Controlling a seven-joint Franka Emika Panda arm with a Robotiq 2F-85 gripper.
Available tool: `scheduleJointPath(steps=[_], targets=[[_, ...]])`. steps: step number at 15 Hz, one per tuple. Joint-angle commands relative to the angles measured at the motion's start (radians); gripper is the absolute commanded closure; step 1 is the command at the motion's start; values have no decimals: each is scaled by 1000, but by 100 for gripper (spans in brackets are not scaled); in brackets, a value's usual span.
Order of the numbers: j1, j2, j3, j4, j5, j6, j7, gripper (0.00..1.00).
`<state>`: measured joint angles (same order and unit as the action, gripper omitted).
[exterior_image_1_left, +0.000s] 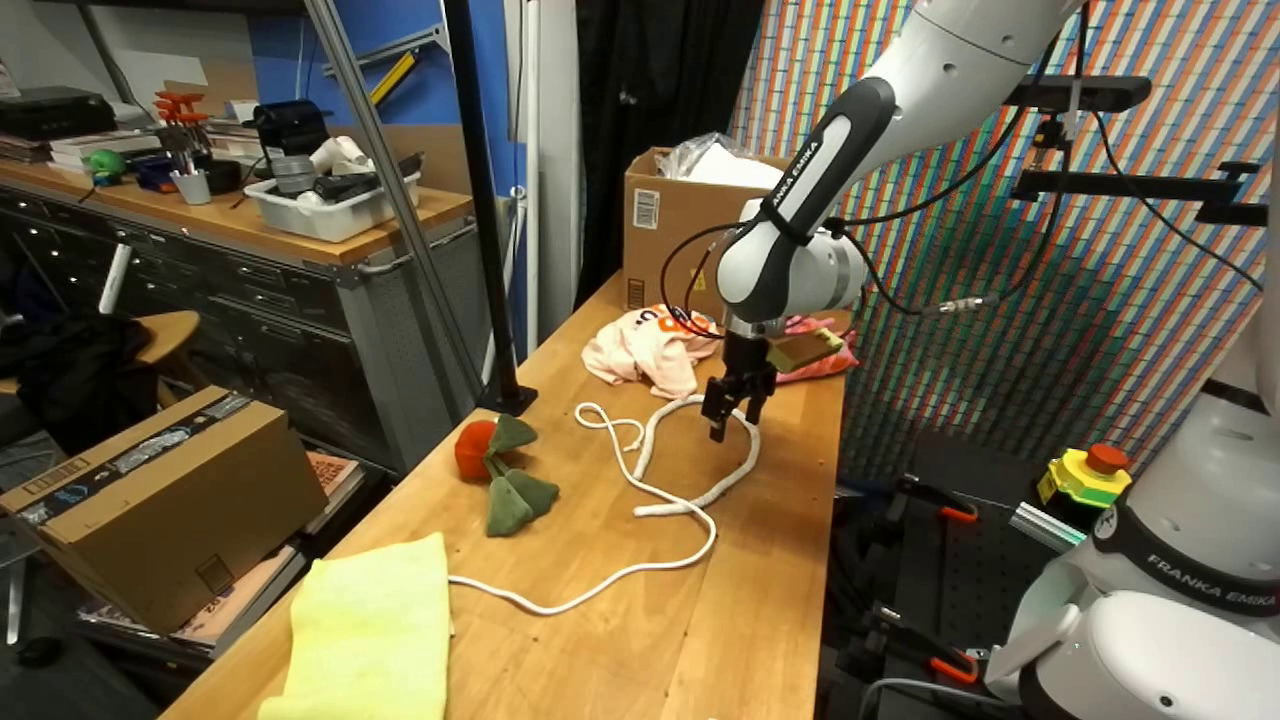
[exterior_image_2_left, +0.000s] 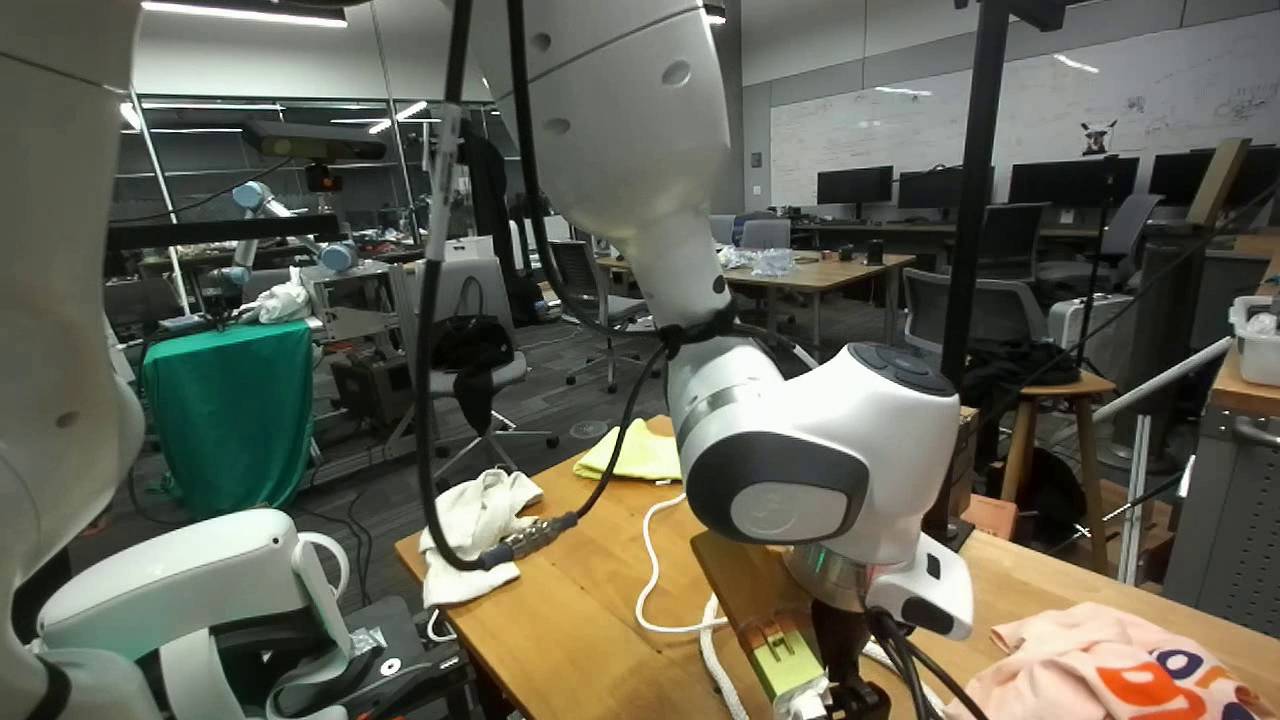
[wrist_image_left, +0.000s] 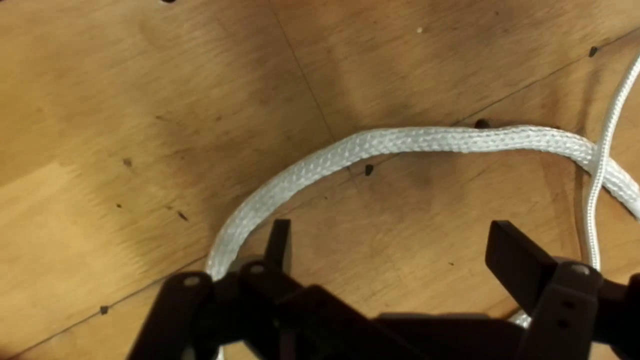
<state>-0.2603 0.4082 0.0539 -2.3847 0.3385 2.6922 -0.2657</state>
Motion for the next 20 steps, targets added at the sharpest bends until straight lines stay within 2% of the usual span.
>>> scheduleJointPath(steps=[1, 9, 20], targets=[[-43, -52, 34, -77, 55, 51, -57, 0], [-104, -62, 69, -155, 116, 109, -118, 0], [-220, -57, 140, -215, 269, 146, -233, 0]])
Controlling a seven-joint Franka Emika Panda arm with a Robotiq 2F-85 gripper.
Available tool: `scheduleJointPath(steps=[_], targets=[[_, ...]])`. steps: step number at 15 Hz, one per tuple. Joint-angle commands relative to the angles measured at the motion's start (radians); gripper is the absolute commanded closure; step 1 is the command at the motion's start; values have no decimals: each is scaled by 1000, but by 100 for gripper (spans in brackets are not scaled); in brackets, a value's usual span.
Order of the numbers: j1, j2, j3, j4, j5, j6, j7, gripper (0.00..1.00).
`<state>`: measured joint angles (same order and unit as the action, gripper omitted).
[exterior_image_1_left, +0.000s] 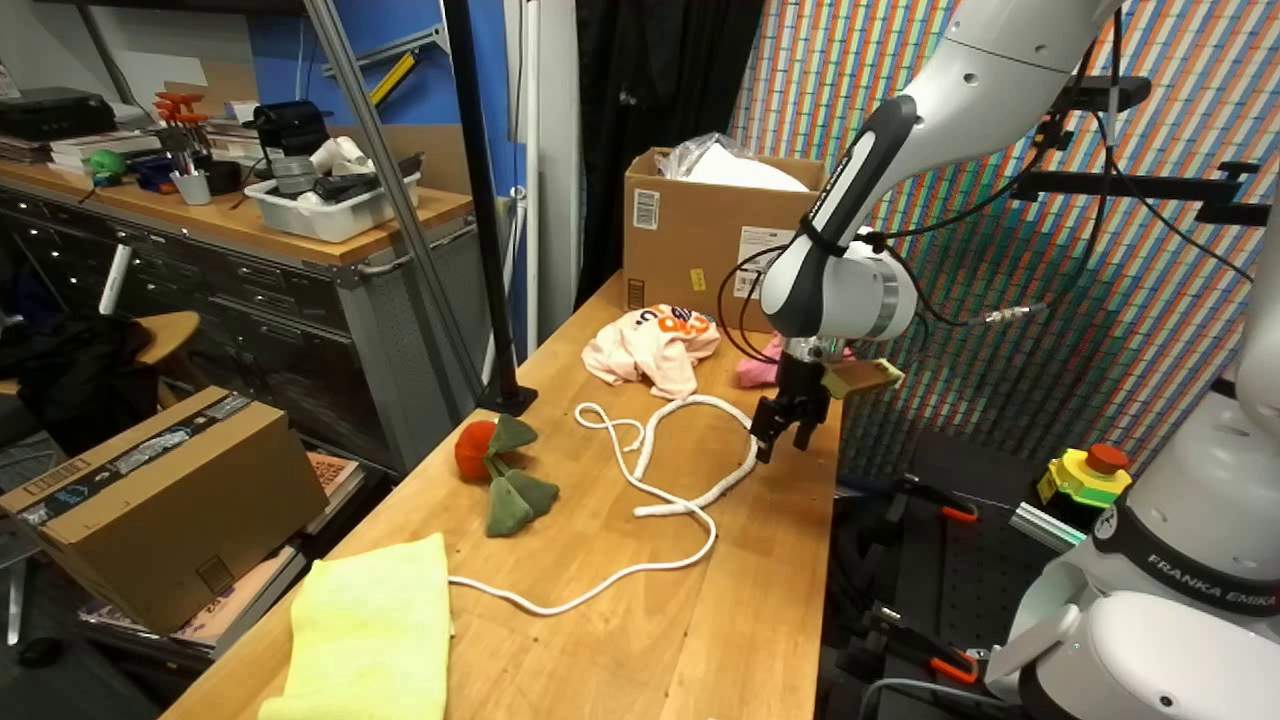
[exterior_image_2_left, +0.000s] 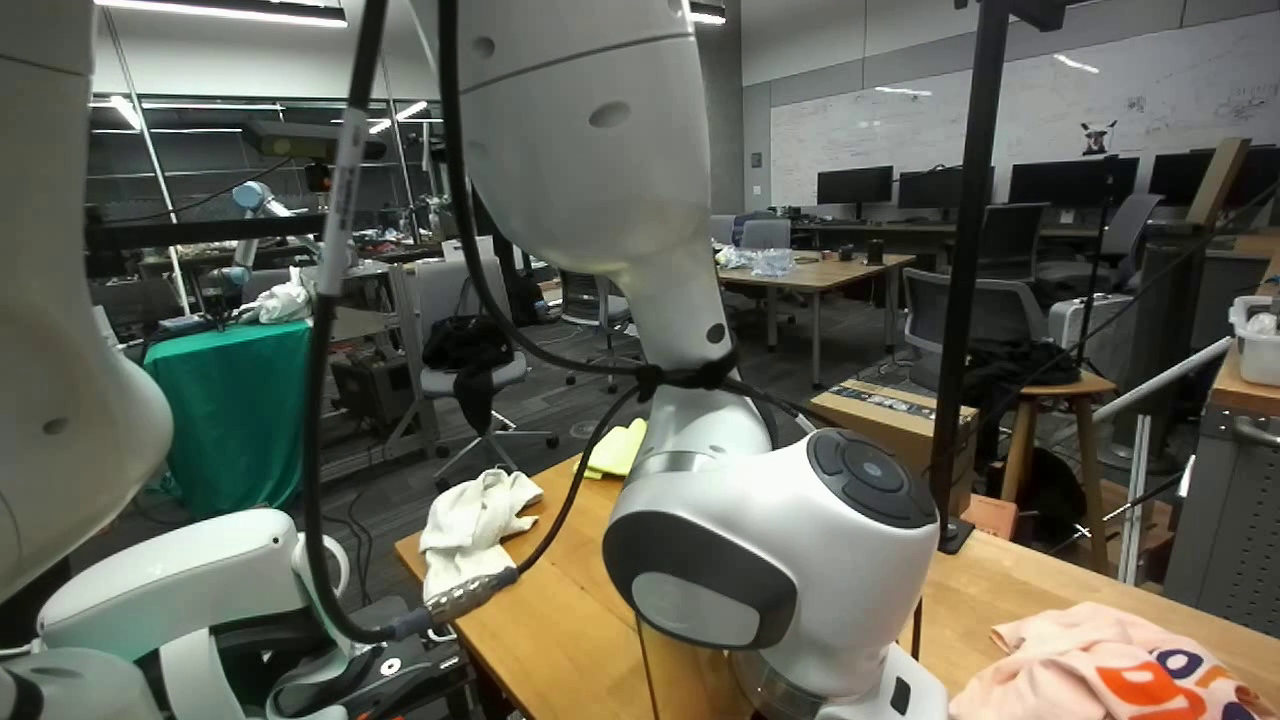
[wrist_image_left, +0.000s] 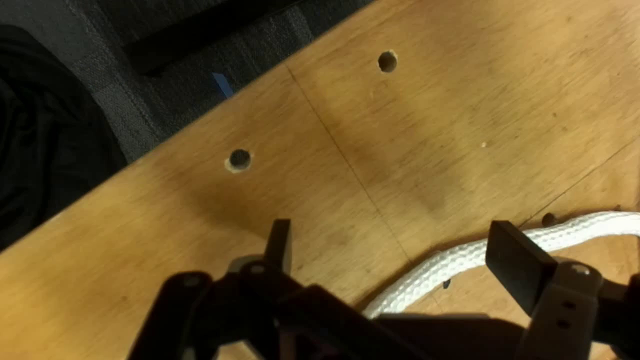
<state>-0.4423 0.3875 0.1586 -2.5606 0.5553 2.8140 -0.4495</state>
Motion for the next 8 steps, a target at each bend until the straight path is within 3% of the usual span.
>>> scheduleJointPath(steps=[1, 8], targets=[[-45, -34, 42, -39, 66, 26, -58, 0], [1, -10, 67, -15, 74, 114, -11, 0]])
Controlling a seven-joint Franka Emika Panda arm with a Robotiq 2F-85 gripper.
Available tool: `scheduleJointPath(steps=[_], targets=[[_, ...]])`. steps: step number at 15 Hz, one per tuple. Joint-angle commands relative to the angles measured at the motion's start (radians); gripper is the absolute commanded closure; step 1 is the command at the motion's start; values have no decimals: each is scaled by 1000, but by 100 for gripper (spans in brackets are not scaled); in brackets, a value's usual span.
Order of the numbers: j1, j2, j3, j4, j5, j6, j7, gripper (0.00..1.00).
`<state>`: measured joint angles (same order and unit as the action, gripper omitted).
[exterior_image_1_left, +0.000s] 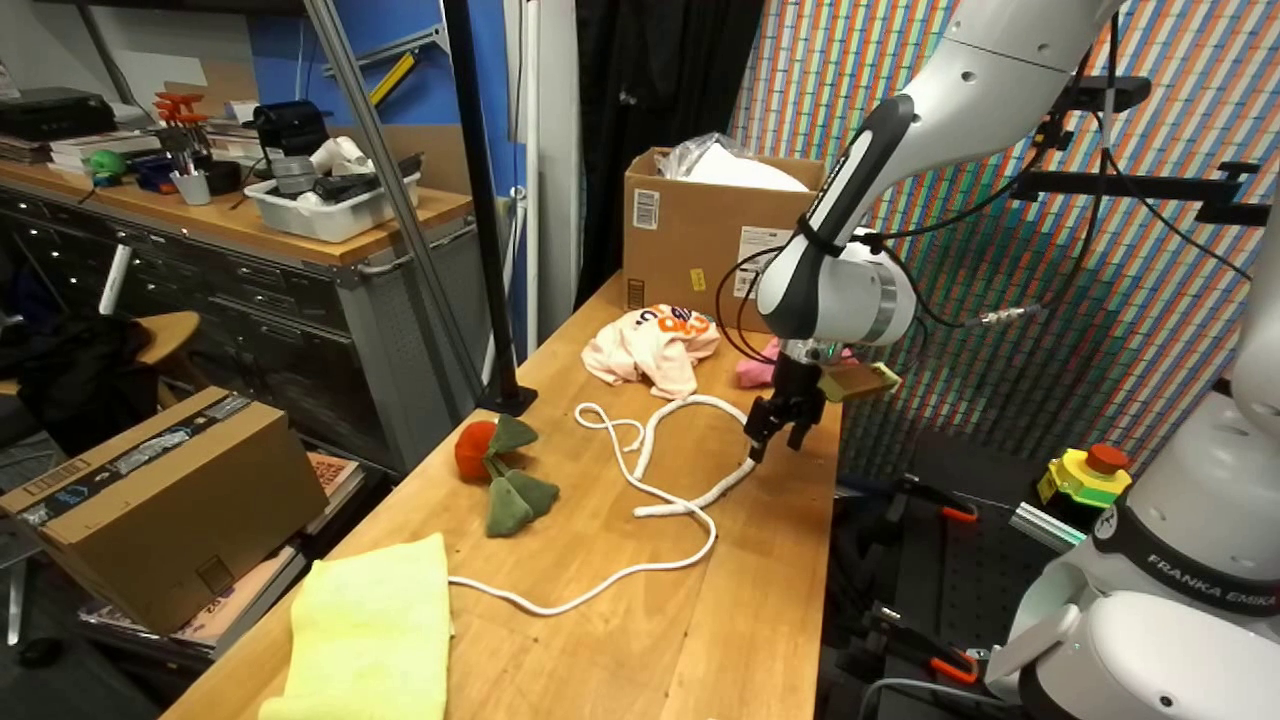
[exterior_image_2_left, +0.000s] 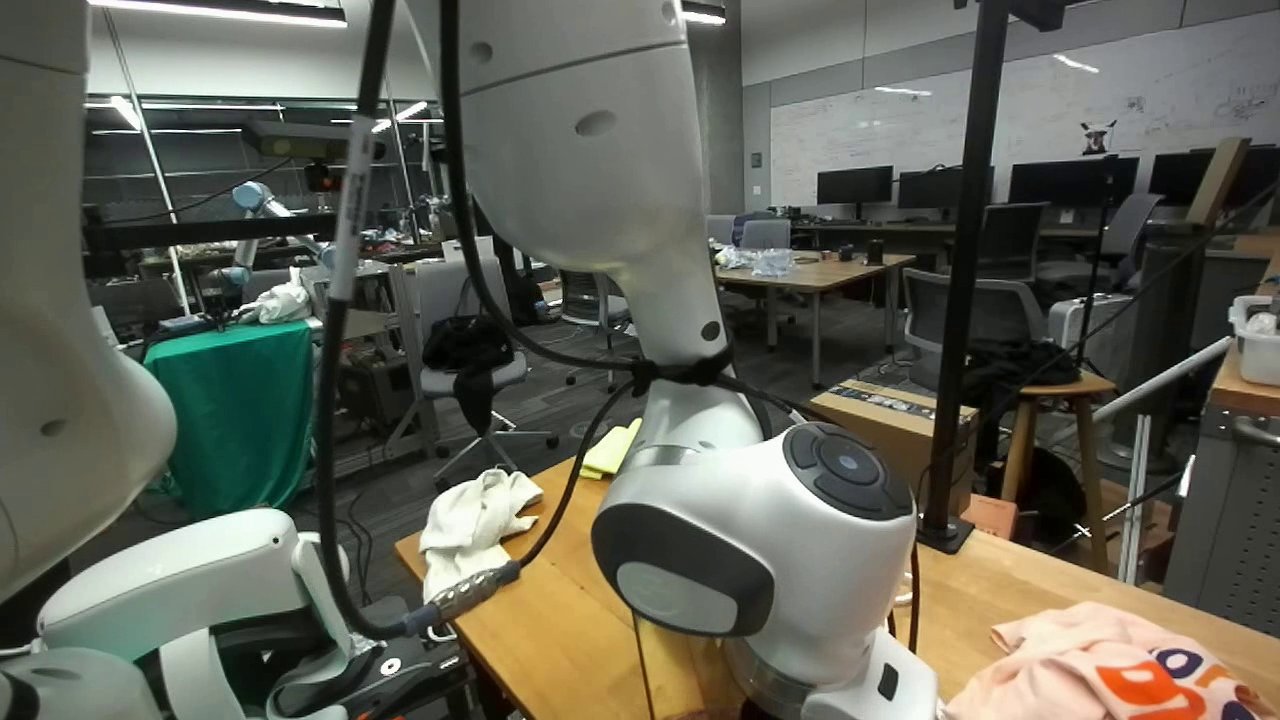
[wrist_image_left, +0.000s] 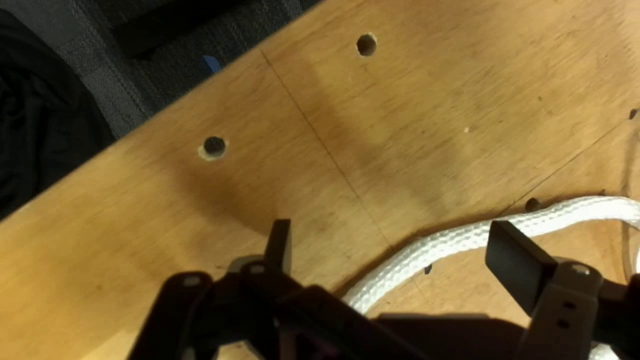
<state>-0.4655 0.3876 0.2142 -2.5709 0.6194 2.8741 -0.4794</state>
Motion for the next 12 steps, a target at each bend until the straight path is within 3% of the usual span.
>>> scheduleJointPath(steps=[1, 7, 12], targets=[[45, -5, 0, -4, -5, 76, 37, 0], [214, 53, -146, 30, -95, 179, 175, 0], [321, 121, -263, 92, -127, 163, 257, 0]])
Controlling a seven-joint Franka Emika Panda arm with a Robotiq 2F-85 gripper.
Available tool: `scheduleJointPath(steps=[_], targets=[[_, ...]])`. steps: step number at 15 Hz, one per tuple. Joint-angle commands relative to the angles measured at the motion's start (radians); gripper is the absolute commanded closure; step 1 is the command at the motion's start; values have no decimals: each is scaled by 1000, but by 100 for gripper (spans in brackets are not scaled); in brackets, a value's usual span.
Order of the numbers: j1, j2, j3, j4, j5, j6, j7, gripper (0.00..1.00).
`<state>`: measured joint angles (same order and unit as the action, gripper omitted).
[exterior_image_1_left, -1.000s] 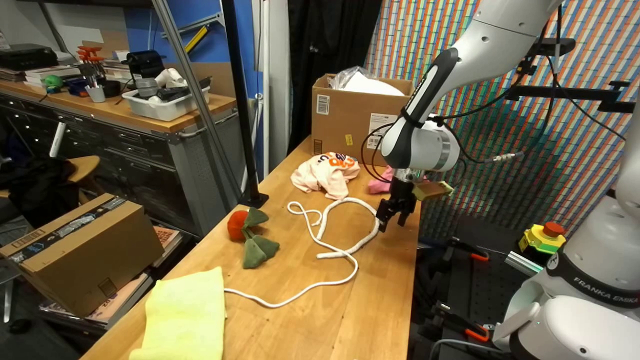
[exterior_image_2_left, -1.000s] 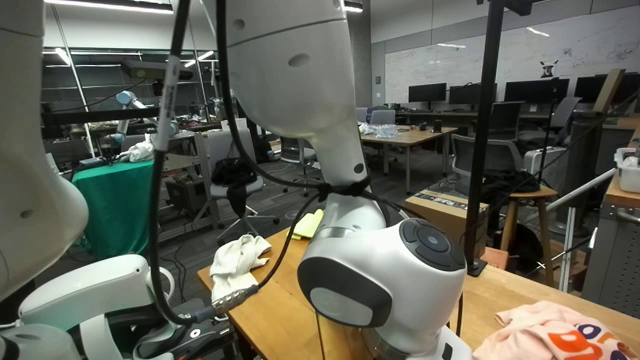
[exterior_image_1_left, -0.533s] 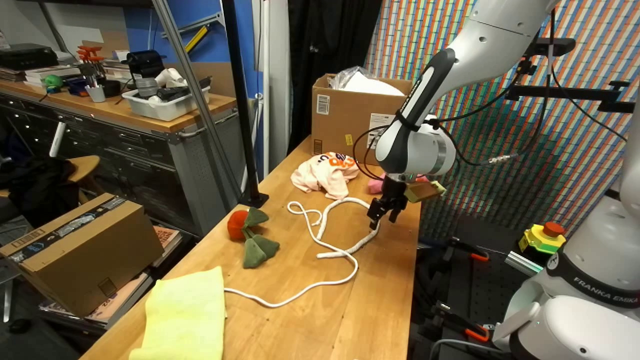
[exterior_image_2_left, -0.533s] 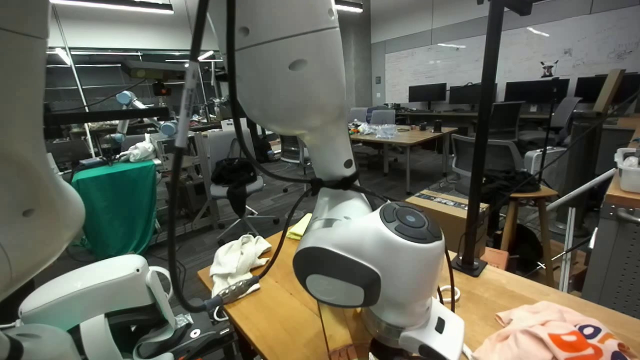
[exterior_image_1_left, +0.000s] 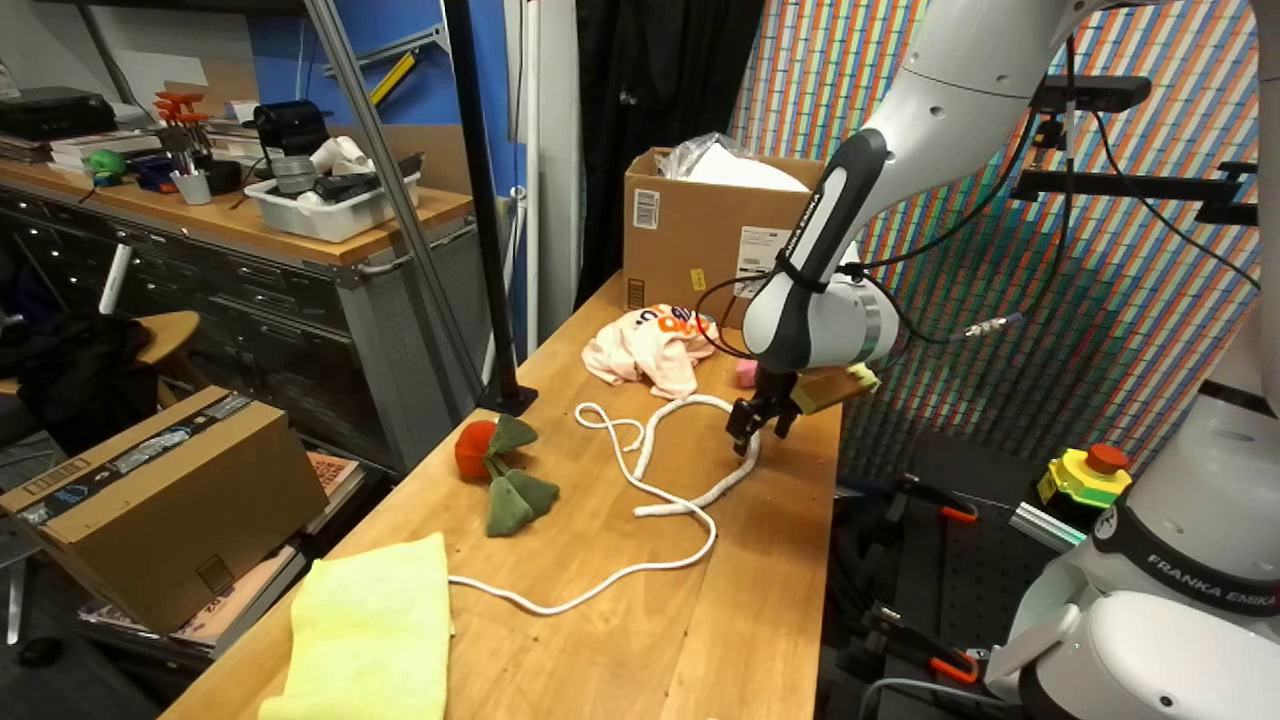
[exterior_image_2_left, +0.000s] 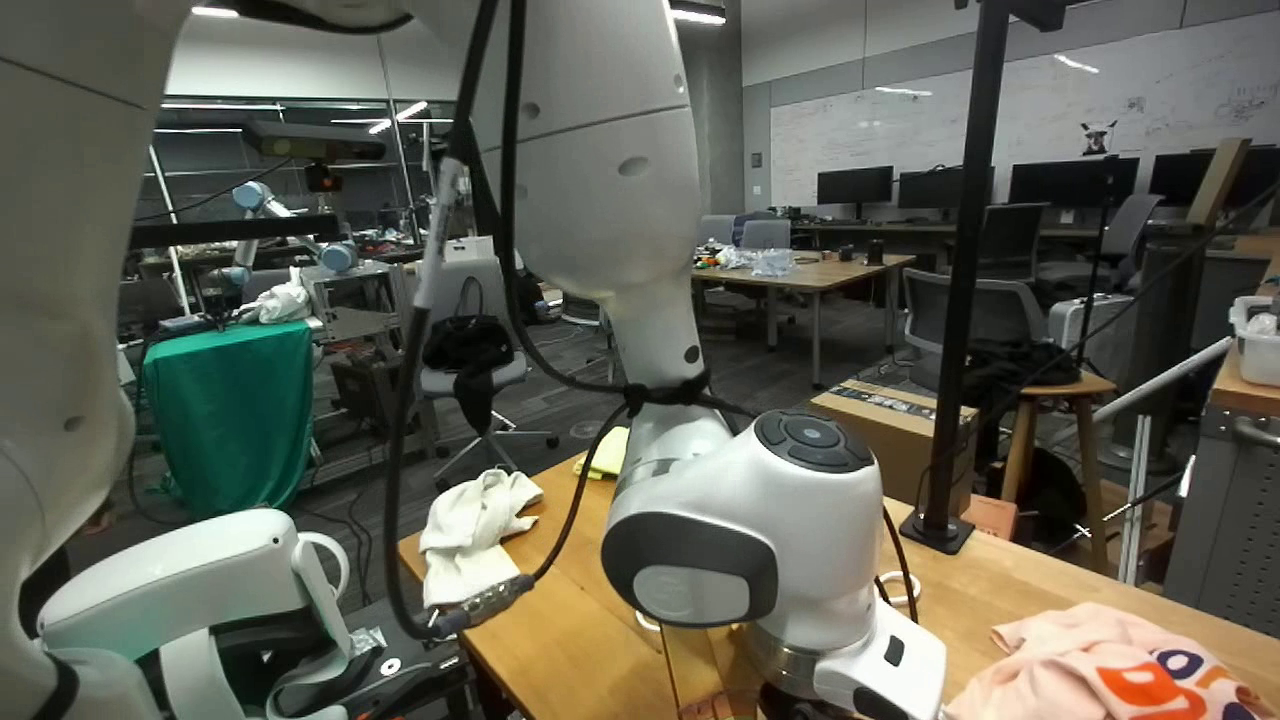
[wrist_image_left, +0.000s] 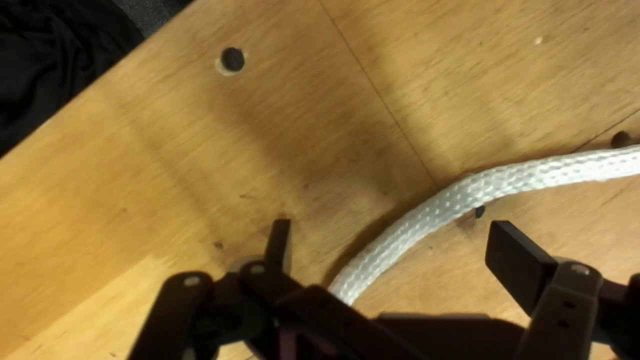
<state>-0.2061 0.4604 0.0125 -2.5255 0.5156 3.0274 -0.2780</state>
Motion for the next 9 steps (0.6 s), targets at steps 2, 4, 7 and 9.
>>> scheduleJointPath(steps=[2, 4, 7, 9], targets=[[77, 64, -82, 65, -14, -1, 65, 0], [78, 74, -93, 78, -7, -8, 71, 0], [60, 70, -93, 74, 4, -12, 81, 0], [46, 69, -95, 68, 10, -9, 84, 0]])
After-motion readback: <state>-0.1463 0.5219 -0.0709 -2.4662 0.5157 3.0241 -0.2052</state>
